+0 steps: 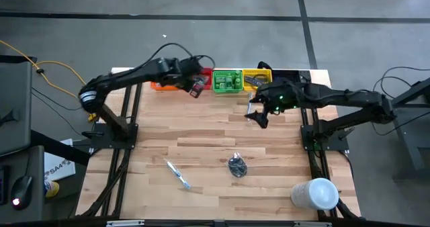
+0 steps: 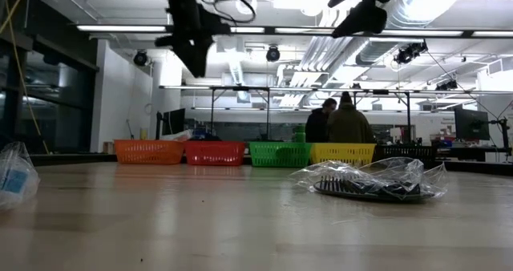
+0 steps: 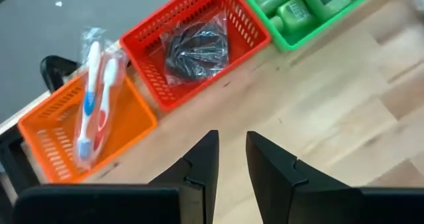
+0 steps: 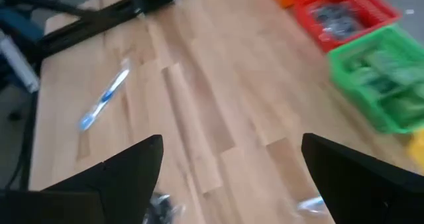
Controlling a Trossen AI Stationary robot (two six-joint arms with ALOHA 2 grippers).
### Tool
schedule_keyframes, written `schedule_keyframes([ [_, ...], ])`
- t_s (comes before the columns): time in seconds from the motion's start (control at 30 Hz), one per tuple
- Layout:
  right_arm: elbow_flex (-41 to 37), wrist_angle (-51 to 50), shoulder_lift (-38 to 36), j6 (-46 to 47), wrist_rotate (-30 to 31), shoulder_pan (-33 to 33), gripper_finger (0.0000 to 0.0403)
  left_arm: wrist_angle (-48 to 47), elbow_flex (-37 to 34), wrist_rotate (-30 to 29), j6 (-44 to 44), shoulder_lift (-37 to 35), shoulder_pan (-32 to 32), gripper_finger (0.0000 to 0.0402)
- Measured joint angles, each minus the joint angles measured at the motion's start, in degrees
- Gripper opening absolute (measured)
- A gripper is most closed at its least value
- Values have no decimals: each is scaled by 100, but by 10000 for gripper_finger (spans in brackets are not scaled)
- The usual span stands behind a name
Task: Pick & Place Travel size toiletries
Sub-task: Put the black hairbrush into the red bin
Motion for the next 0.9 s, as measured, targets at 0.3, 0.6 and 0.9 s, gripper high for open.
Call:
schedule_keyframes([
  [0.3,0,364,1104,-94,-95,1054,354,59,-1350,-184,-223,-1705,-707,79],
  [0.6,0,626,2423,-168,241,2117,354,187,-2578,-2,-427,-3137,-1302,79],
  [0.9,-4,1096,3739,966,221,2488,354,285,-3007,188,-585,-3705,-1747,79],
])
